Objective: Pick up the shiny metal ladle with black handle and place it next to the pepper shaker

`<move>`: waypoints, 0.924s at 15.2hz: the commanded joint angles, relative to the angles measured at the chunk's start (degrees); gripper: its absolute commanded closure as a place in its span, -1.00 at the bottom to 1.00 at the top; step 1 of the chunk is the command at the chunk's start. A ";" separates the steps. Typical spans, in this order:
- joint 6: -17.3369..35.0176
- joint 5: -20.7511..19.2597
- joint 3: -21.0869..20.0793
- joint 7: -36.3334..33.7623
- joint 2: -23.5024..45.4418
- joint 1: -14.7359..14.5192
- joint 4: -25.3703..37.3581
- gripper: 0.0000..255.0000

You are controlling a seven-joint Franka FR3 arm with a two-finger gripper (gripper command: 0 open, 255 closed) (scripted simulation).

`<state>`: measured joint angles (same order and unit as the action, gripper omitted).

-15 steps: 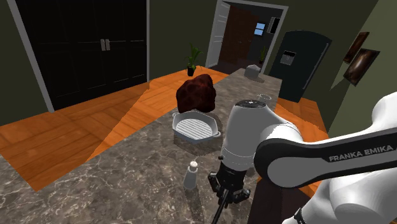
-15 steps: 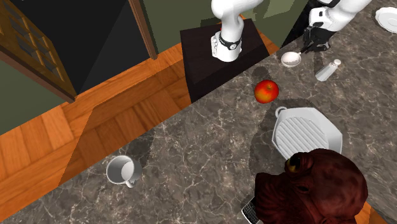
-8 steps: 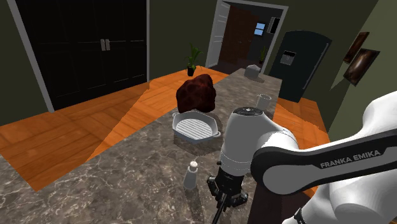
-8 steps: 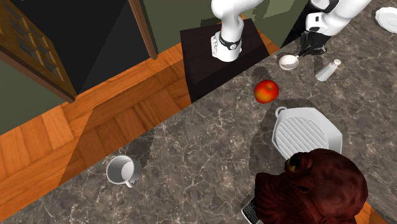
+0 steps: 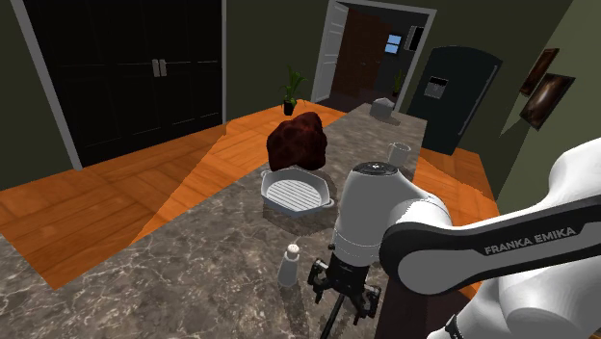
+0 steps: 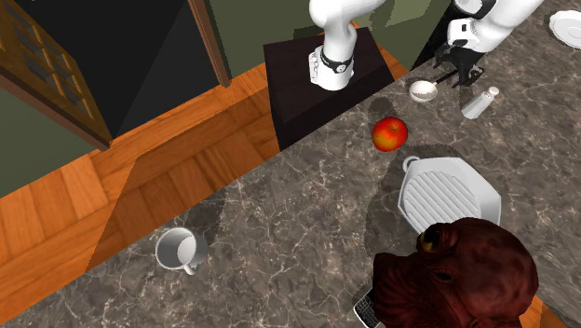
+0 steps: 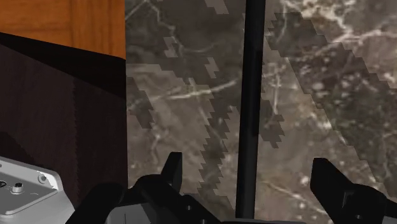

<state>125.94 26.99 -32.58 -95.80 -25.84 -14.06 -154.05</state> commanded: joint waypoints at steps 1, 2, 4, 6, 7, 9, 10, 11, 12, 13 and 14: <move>0.00 0.00 0.00 0.00 0.00 0.00 0.00 -1.00; 0.00 0.00 0.00 0.00 0.00 0.00 0.00 -1.00; -4.82 -0.93 1.57 -0.05 -2.65 0.21 2.13 -1.00; -8.90 -1.83 2.92 -0.14 -4.52 0.48 4.30 -1.00; -8.90 -1.84 2.93 -0.14 -4.52 0.47 4.29 -1.00; -8.90 -1.84 2.94 -0.14 -4.52 0.46 4.29 -1.00; -8.90 -1.84 2.94 -0.14 -4.52 0.46 4.29 -1.00; -8.90 -1.84 2.94 -0.14 -4.52 0.46 4.29 -1.00; -8.90 -1.84 2.94 -0.14 -4.51 0.46 4.29 -1.00; -8.90 -1.84 2.94 -0.14 -4.51 0.46 4.29 -1.00; -8.90 -1.84 2.94 -0.14 -4.51 0.46 4.29 -1.00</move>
